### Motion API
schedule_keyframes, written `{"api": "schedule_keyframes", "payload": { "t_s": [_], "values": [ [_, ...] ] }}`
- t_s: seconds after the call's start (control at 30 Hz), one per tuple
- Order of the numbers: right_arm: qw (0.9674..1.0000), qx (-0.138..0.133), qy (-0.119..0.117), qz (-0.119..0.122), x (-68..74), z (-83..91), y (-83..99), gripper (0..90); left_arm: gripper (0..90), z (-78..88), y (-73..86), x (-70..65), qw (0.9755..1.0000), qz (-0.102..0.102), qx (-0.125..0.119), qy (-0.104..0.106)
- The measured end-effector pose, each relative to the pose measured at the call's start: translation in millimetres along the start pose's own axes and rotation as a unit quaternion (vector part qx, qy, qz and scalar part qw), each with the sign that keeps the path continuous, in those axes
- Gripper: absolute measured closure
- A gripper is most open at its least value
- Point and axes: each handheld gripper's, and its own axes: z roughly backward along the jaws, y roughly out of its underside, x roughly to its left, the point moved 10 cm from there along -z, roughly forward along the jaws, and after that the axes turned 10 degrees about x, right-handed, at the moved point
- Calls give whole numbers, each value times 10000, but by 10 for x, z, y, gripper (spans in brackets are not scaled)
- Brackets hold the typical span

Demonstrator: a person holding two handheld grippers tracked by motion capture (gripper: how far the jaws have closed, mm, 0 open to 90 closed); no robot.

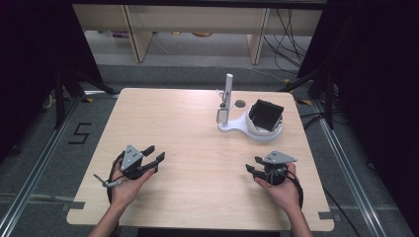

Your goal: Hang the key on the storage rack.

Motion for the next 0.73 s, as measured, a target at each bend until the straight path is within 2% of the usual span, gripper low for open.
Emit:
{"api": "schedule_keyframes", "payload": {
  "t_s": [0.03, 0.07, 0.1, 0.13, 0.17, 0.2, 0.3, 0.33, 0.47, 0.73],
  "values": [
    [10000, 4, -25, 43, 1, -5, -2, 503, 494, 13, 29, 17, 10000, 61, -21, -31],
    [9998, -83, 124, 111, -28, -5, -17, 503, 492, 24, 53, 35, 9999, 96, -35, -72],
    [9998, -81, 162, 76, -25, 0, -13, 503, 490, 35, 72, 50, 9998, 149, -73, -117],
    [9999, -30, 102, 75, -10, 2, -6, 503, 488, 43, 95, 60, 9997, 166, -74, -142],
    [10000, 11, 50, -45, 17, -1, 6, 503, 484, 46, 112, 63, 9997, 176, -63, -151],
    [10000, 1, 60, -25, 17, -2, 5, 503, 484, 45, 119, 67, 9996, 189, -125, -160],
    [10000, -9, 52, 32, 25, -17, 8, 503, 481, 51, 154, 80, 9995, 205, -82, -224],
    [10000, -28, 70, 65, 20, -19, 5, 503, 480, 41, 154, 77, 9995, 202, -128, -199],
    [10000, 23, -2, 22, 38, -13, 13, 503, 478, 28, 202, 67, 9997, 146, -29, -201],
    [10000, 1, 27, 35, 29, -10, 18, 503, 471, 14, 218, 60, 9997, 108, -2, -196]
  ]
}}
